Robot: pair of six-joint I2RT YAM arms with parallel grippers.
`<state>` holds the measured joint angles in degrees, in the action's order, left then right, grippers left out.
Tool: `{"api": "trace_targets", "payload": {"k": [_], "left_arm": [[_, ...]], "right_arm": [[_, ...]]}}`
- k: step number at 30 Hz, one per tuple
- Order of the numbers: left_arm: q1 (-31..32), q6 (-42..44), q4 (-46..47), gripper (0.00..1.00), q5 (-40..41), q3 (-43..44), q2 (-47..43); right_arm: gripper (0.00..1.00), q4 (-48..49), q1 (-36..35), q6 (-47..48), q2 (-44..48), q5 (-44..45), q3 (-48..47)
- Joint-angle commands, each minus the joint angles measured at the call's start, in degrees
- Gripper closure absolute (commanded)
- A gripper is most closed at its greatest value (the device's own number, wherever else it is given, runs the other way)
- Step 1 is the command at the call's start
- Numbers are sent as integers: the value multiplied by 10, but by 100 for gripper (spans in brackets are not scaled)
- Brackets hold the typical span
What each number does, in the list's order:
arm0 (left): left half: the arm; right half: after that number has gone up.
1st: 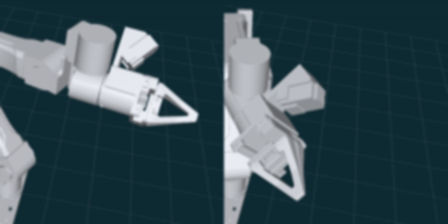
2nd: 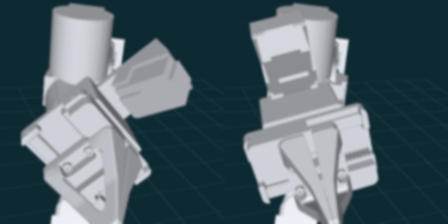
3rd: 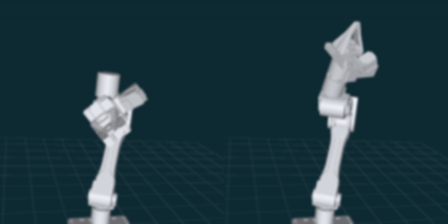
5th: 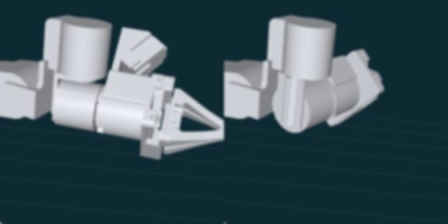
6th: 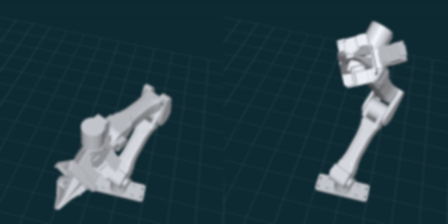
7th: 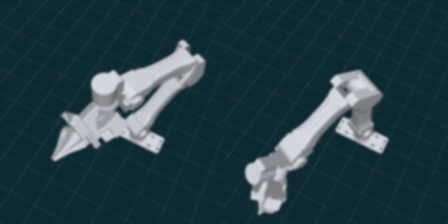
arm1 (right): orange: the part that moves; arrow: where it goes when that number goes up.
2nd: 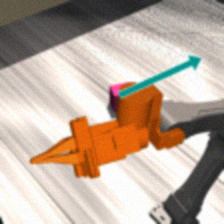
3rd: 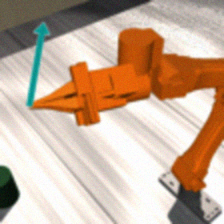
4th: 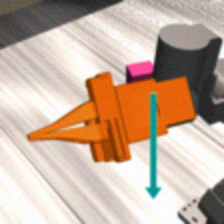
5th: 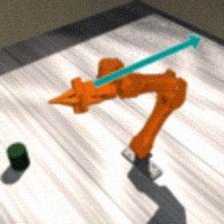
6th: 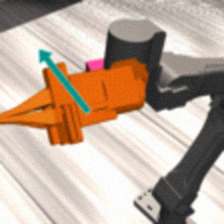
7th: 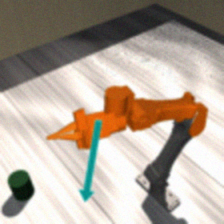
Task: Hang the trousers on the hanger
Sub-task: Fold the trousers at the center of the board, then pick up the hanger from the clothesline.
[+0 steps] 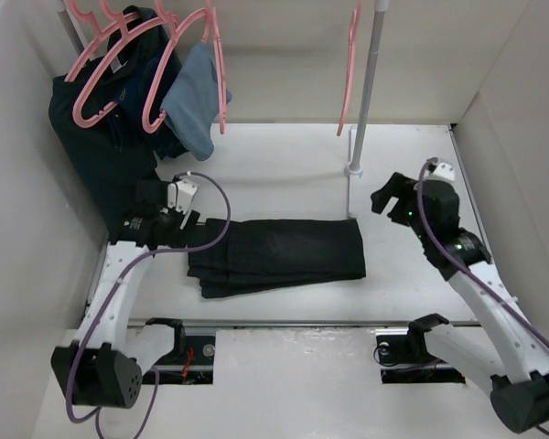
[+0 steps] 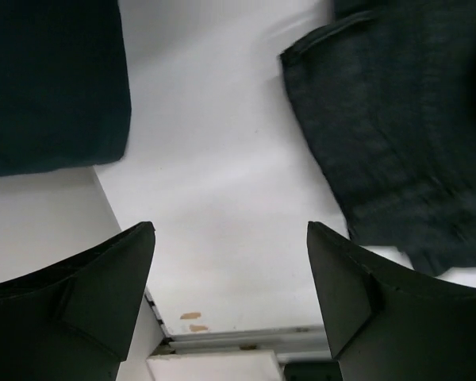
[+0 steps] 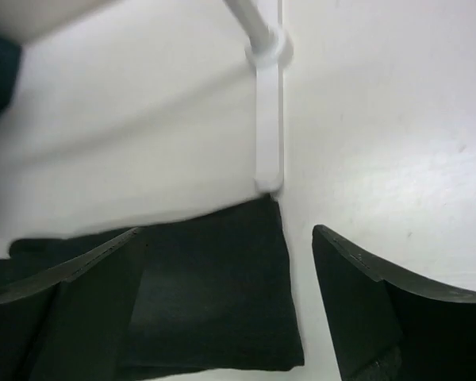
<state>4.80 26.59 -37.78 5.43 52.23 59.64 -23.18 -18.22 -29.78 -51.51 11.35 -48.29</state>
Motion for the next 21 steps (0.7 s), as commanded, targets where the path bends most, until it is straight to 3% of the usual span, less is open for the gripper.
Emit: {"api": "trace_targets", "payload": {"k": [1,5,8,14,18,21], "left_arm": [[3,48,-116,26,-126,116,-58],[3,19,-167,26,-228,297,-63],[8,-27,-178,27,-272,443,-8],[8,-159,-132,27,-278,707,179],[8,-243,38,14,-317,676,219],[8,-286,111,7,-359,662,243]], "right_arm": [[10,-53,-14,62,42,61,-91],[10,-77,-31,89,48,80,-179],[10,-84,-44,103,41,87,-217],[10,-72,-83,109,23,75,-205],[10,-65,-117,97,28,81,-184],[10,-89,-140,84,40,97,-172]]}}
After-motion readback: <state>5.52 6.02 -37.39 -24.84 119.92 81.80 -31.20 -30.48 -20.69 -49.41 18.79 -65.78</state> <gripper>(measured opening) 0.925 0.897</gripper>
